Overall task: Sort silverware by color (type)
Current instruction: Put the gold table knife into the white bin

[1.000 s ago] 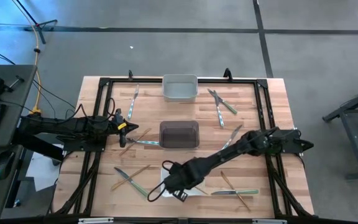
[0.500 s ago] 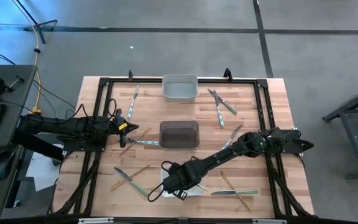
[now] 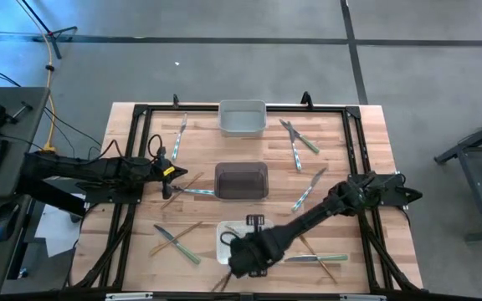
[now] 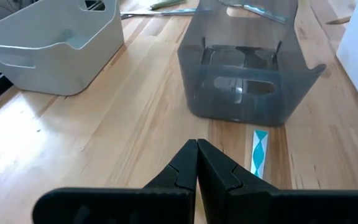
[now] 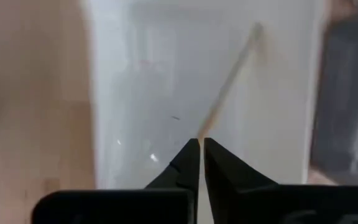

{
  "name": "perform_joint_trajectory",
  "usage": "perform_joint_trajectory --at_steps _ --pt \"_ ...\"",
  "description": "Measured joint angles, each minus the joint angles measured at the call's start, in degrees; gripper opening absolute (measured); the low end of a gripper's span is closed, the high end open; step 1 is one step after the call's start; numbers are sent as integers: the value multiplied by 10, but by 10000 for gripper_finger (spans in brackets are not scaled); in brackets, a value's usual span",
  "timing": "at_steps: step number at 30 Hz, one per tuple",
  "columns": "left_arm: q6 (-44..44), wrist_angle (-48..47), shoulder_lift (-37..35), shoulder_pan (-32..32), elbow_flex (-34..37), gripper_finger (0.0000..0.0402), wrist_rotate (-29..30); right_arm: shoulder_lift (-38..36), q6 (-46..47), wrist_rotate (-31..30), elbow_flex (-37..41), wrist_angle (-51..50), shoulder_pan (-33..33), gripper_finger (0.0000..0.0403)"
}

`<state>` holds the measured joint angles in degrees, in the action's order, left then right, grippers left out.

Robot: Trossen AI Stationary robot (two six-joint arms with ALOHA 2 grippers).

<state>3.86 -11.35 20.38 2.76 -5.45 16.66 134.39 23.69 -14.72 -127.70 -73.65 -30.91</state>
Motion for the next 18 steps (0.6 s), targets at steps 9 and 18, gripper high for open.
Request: perform_joint_trajectory --at_steps 9,18 --pt "-15 80 42 0 0 0 -49 -11 -112 -37 84 105 1 1" --pt "11 125 97 0 0 0 -54 -196 -180 -43 354 404 17 0"
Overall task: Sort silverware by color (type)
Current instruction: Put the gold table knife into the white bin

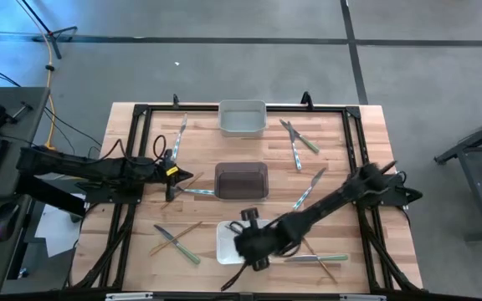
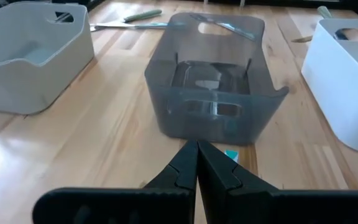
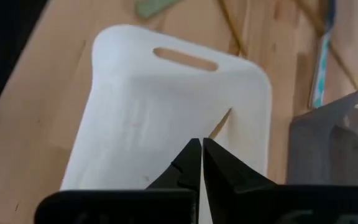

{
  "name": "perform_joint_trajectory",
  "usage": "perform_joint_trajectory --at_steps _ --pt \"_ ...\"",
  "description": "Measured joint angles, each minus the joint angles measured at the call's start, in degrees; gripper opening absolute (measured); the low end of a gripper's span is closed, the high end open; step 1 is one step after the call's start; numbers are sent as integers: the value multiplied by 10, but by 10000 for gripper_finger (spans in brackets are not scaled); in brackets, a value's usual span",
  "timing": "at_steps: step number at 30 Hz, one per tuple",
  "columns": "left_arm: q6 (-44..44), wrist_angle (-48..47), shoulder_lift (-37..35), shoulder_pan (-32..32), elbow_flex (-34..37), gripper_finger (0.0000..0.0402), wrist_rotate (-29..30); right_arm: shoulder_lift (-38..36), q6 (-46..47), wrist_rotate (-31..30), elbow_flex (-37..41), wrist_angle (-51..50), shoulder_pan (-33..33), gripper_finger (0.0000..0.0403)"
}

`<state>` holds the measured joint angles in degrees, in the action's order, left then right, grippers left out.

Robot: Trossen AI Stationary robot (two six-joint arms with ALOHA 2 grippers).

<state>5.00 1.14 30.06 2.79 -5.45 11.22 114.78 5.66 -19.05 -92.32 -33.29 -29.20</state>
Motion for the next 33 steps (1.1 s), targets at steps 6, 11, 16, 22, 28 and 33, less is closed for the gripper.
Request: perform_joint_trajectory --at_steps 6,11,16,22,28,33 --pt "24 54 35 -1 0 0 0 -159 -44 18 288 309 31 0" --pt "55 13 63 -11 -31 0 -1 -286 -96 31 456 487 57 0" --pt "79 -79 107 -21 -85 2 -2 -399 -132 27 562 552 68 0" --pt "98 -178 189 -19 -130 36 -12 -482 -137 26 631 582 67 0" --pt "99 -176 273 -10 -139 91 -49 -494 -135 26 650 580 67 0" --pt "89 -168 333 -4 -155 130 -40 -494 -131 26 651 576 67 0"
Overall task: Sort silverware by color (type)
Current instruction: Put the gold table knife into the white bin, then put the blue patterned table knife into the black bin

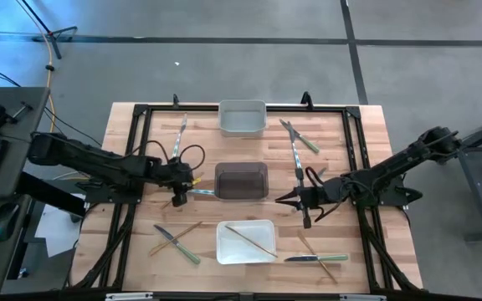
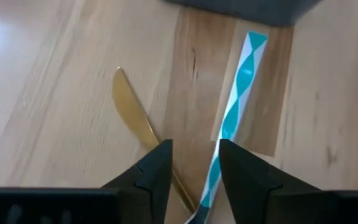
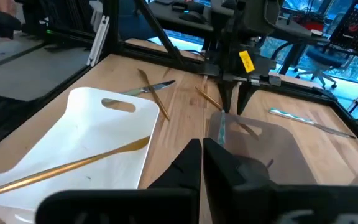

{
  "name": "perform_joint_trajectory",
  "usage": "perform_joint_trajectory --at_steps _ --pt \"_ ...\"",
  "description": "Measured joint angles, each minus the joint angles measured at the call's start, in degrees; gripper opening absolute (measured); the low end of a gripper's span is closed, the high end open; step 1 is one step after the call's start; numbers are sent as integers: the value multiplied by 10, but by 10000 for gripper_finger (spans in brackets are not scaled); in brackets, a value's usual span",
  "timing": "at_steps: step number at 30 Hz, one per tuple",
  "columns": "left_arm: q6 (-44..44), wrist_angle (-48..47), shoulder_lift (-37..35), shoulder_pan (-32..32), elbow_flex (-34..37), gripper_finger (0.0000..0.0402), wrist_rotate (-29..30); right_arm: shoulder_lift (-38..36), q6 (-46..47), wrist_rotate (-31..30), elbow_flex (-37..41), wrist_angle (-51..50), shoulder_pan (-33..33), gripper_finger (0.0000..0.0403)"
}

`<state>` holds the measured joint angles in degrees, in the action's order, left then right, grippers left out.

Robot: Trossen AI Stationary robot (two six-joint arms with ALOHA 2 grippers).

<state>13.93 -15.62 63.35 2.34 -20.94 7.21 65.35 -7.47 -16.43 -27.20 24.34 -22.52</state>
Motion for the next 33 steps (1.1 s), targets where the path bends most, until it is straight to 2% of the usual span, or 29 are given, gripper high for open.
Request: perform_joint_trajectory --at_steps 7,14,20,27,33 --pt "-50 41 69 1 -11 145 5 0 1 0 0 1 0 0" --pt "-71 36 118 1 -28 125 -5 0 25 0 0 4 0 0" --pt "-86 27 121 1 -42 104 -8 0 25 0 0 4 0 0" --pt "-96 -70 107 6 -92 106 -65 0 25 0 0 3 0 0" --pt "-97 -147 106 59 -119 118 -110 0 27 0 0 3 0 0"
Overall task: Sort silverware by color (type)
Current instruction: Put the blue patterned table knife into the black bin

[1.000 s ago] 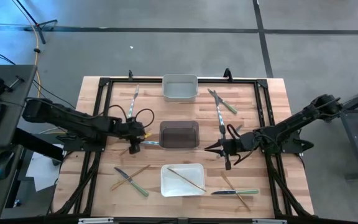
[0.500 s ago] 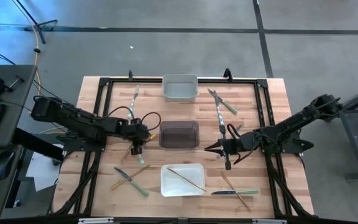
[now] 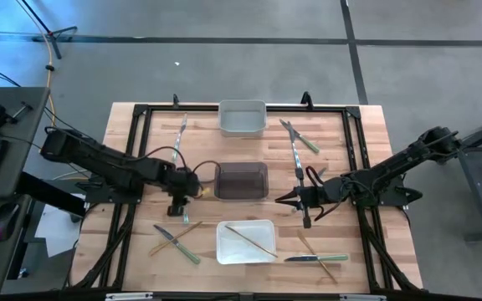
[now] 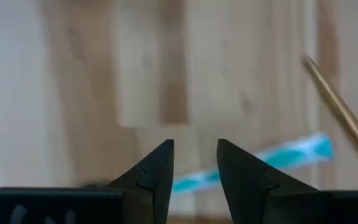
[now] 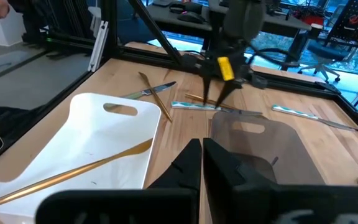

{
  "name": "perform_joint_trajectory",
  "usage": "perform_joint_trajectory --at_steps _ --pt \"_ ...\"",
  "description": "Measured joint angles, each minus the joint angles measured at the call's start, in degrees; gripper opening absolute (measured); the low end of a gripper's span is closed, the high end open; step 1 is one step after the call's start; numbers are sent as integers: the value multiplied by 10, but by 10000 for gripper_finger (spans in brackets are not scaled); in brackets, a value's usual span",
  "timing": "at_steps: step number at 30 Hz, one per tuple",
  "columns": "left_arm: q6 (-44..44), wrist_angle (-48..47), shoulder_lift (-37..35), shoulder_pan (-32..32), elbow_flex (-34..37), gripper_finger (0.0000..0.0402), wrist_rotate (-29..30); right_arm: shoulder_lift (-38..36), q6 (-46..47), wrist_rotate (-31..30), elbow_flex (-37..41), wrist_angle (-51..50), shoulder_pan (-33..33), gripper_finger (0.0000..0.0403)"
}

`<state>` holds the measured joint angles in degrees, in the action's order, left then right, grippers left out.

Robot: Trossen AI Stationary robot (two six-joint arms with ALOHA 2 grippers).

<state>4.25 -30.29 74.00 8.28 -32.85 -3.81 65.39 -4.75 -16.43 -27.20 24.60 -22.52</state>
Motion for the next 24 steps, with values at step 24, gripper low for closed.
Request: perform_joint_trajectory --at_steps 24 --pt "-124 -11 48 180 -9 154 128 34 9 0 0 1 0 0"
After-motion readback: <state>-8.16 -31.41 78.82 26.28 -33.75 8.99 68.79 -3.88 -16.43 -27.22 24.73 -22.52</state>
